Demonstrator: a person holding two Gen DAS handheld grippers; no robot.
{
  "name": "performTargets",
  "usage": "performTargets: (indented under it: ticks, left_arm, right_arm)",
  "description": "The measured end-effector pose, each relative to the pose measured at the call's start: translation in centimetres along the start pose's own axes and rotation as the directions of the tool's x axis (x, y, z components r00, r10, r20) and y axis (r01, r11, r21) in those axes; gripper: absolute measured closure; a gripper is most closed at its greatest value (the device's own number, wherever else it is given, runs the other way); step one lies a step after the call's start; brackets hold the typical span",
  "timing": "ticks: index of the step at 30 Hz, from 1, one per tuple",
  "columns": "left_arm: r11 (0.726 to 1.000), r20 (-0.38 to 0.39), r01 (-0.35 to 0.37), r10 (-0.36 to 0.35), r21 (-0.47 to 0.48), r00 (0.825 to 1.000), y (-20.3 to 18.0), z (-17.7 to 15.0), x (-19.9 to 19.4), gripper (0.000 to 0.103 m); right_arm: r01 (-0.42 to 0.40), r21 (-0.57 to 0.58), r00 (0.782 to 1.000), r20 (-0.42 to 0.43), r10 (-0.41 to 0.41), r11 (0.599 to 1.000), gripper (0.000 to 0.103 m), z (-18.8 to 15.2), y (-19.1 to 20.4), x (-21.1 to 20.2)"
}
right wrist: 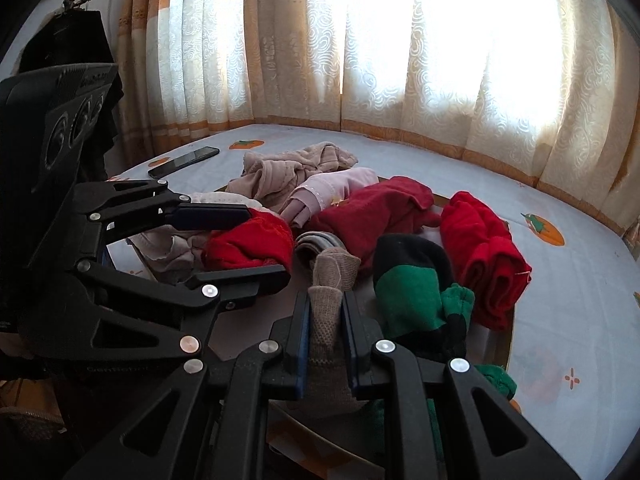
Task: Take underwear out of drawer
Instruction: 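Lower both socks into the tray and open both tools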
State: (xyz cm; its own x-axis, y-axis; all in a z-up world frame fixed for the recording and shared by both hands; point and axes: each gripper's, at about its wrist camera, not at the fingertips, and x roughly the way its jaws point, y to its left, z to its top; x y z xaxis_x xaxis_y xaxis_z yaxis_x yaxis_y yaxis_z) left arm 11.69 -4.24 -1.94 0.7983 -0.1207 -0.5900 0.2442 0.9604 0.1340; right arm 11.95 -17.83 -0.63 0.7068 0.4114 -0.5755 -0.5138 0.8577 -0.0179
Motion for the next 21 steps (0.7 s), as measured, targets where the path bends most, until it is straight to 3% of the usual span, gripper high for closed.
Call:
performTargets:
  ticks: [2,6,8,21]
  left_arm:
    - [1.000,0.002,0.003,-0.003,-0.005,1.000,0.0,0.0,0.0,0.048]
    - [1.000,0.013,0.000,0.001,-0.028,1.000,0.4,-0.2,-0.5,0.040]
    - [0.999,0.022,-0.003,0.004,-0.036,1.000,0.5,-0.2,-0.9,0.038]
    - [0.998,0.081,-0.027,0.032,-0.063,0.996,0.9,-1.0,-3.6,0.019]
  right_arm:
    - [0.004,0.005,1.000,0.000,-0.004,1.000,0.081,0.0,-0.1,-0.1]
    - [0.024,0.030,1.000,0.006,-0.024,0.999,0.054,-0.2,-0.6,-0.4]
    - [0.016,0.040,1.000,0.015,-0.016,0.999,0.050,-0.3,-0.7,-0.7]
    - [0.023,0.040,0.998,0.052,-0.025,0.999,0.036,-0.7,0.2,-2.7]
